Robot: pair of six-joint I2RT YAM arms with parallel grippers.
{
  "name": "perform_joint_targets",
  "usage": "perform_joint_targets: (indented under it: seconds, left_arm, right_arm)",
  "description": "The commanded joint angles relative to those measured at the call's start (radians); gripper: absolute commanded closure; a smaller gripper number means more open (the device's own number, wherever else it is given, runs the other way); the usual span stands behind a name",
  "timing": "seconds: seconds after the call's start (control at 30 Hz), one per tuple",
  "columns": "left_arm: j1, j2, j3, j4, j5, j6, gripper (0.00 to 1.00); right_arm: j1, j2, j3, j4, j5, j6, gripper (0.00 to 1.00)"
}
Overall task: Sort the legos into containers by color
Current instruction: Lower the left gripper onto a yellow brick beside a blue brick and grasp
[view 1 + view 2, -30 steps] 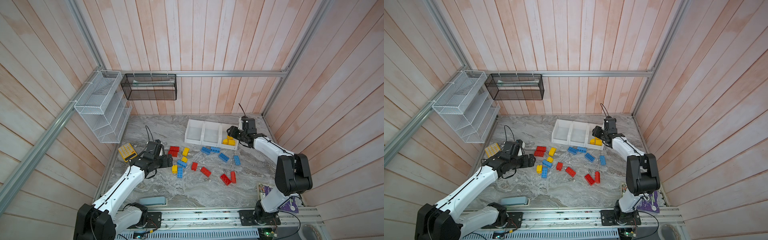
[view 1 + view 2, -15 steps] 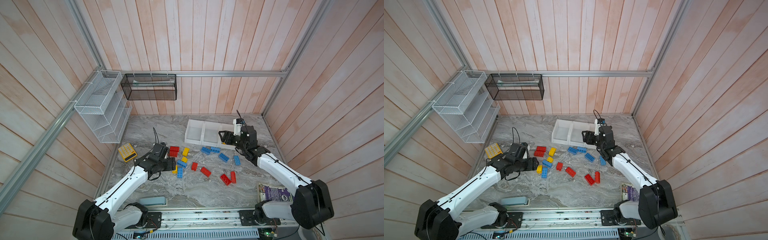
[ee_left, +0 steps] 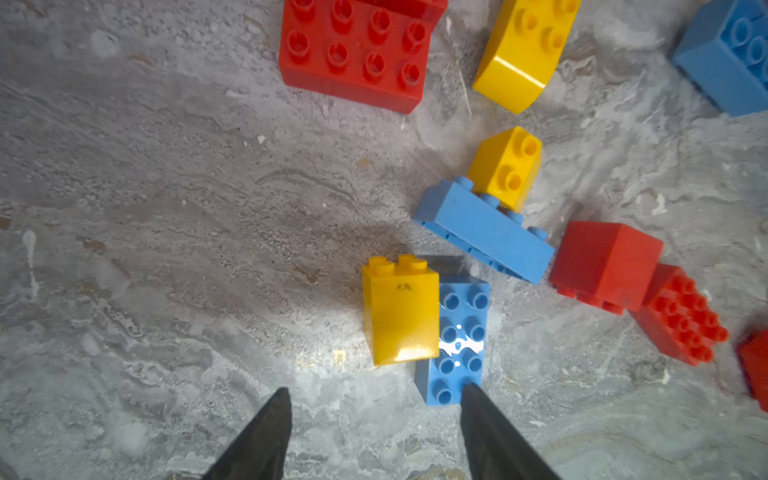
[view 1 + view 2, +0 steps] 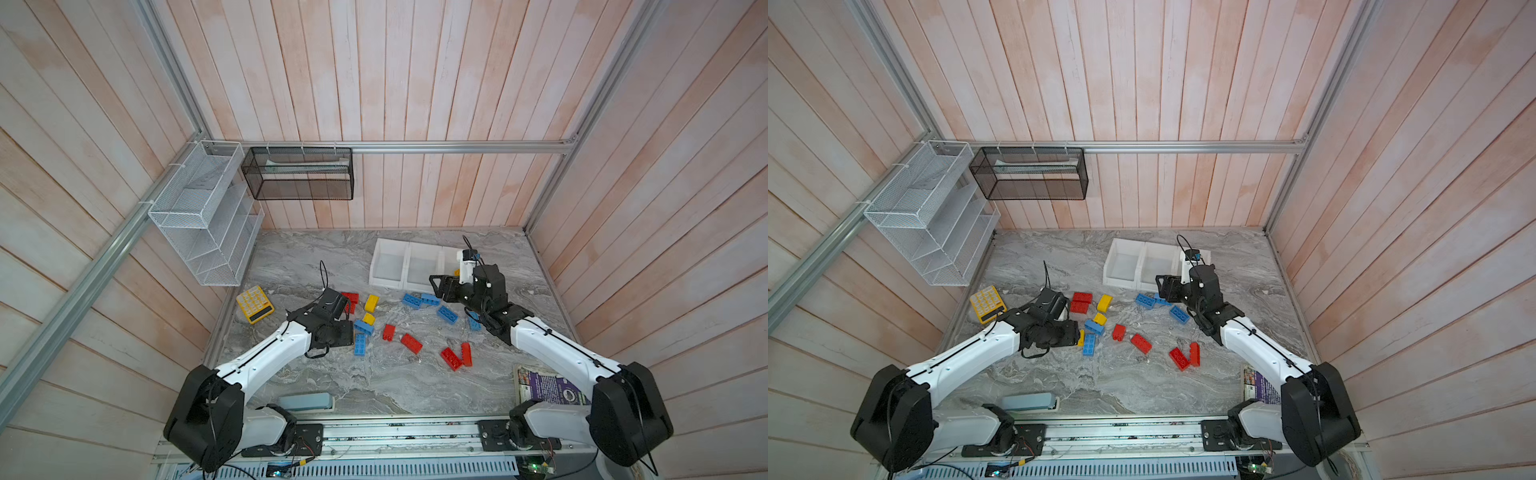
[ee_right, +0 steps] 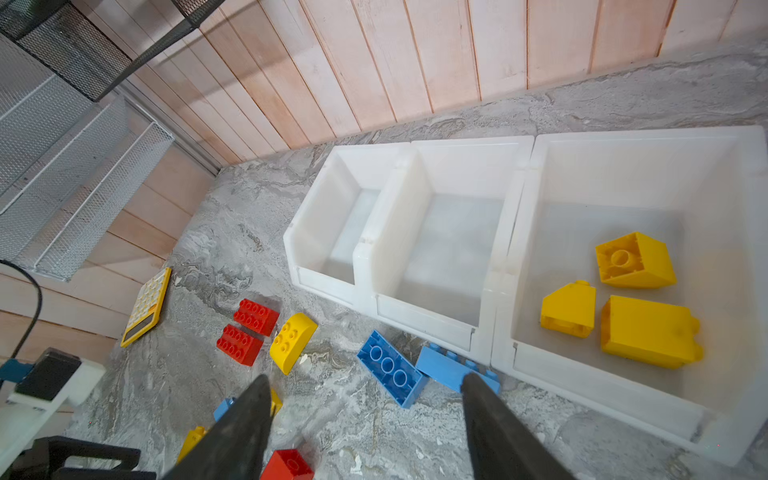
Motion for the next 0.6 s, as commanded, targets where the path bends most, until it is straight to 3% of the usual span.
perform_joint_targets:
  seconds: [0.0, 0.17, 0.43, 0.57]
  left_arm:
    - [-0.010, 0.043, 0.044, 0.025, -0.028, -0.015, 0.36]
    - [-0.011, 0.105, 0.064, 0.024, -0.033, -0.015, 0.41]
    - [-0.017, 0.159, 0.092, 0.033, -0.037, -0.018, 0.30]
    - [-0.019, 0.180, 0.100, 0.024, -0.047, -0.018, 0.32]
  right_arm:
    - [0.001, -0.011, -0.026, 0.024, 0.025, -0.013, 0.28]
    - [0.003, -0.006, -0.043, 0.046, 0.024, -0.009, 0.28]
    - [0.002, 0.015, -0.052, 0.061, 0.013, -0.003, 0.28]
    - [0.002, 0.025, -0.047, 0.054, 0.011, -0.002, 0.29]
